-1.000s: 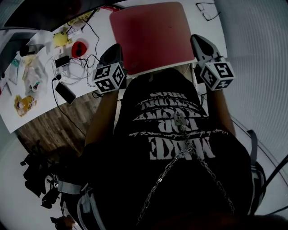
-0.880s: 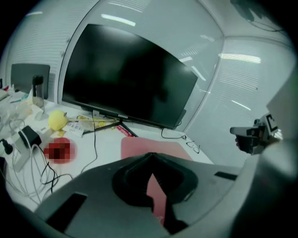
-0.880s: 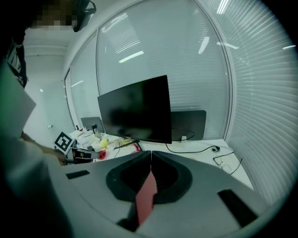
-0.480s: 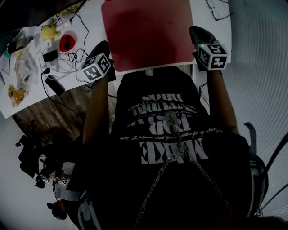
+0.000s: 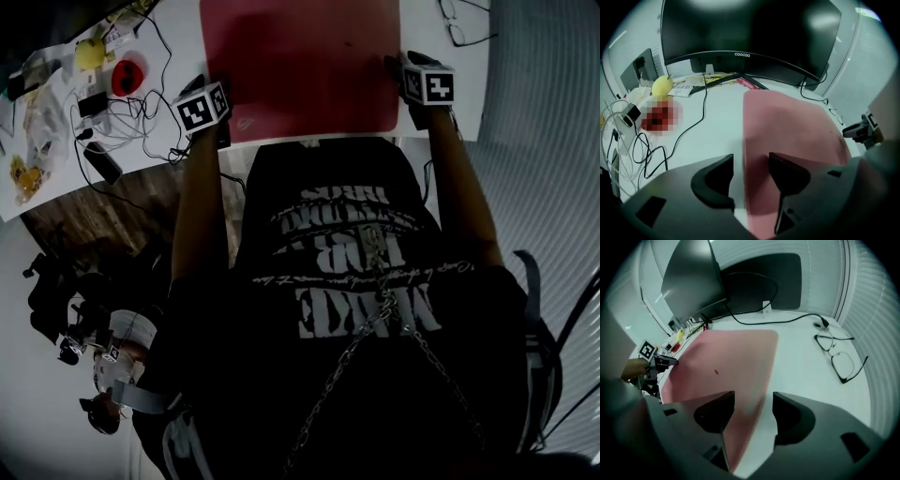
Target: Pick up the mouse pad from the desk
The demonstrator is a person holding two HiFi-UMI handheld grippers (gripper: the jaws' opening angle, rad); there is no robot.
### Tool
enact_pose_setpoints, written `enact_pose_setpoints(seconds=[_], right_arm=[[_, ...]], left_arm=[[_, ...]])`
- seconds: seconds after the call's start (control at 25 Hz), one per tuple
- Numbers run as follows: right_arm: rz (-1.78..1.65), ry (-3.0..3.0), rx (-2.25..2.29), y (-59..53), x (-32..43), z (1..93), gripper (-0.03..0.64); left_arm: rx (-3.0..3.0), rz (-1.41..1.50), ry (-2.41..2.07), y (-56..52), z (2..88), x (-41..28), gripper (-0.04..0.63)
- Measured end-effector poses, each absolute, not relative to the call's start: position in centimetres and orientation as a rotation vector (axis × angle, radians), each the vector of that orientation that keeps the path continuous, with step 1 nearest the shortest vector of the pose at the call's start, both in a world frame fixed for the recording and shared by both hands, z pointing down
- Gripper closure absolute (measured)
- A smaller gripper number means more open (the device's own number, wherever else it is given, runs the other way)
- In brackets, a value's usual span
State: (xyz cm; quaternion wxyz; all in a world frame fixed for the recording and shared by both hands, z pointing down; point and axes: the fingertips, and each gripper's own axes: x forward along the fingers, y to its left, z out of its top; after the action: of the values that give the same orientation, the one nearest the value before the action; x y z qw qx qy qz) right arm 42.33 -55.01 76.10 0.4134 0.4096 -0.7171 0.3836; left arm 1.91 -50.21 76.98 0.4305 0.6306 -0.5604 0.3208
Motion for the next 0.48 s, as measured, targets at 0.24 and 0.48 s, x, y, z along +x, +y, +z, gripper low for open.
enact_pose_setpoints(seconds=[0.24,0.48], right_arm=[[0.953,-1.738,1.004,-53.7,41.6,77.1,0.356],[0.99,-1.748,1.012,-53.7,40.0,77.1,0.344]], left_arm=[[1.56,0.813,-1.387,-50.1,77.2,2.1,0.37],[1.596,0.9,-1.263,-50.0,77.4,3.7,0.364]])
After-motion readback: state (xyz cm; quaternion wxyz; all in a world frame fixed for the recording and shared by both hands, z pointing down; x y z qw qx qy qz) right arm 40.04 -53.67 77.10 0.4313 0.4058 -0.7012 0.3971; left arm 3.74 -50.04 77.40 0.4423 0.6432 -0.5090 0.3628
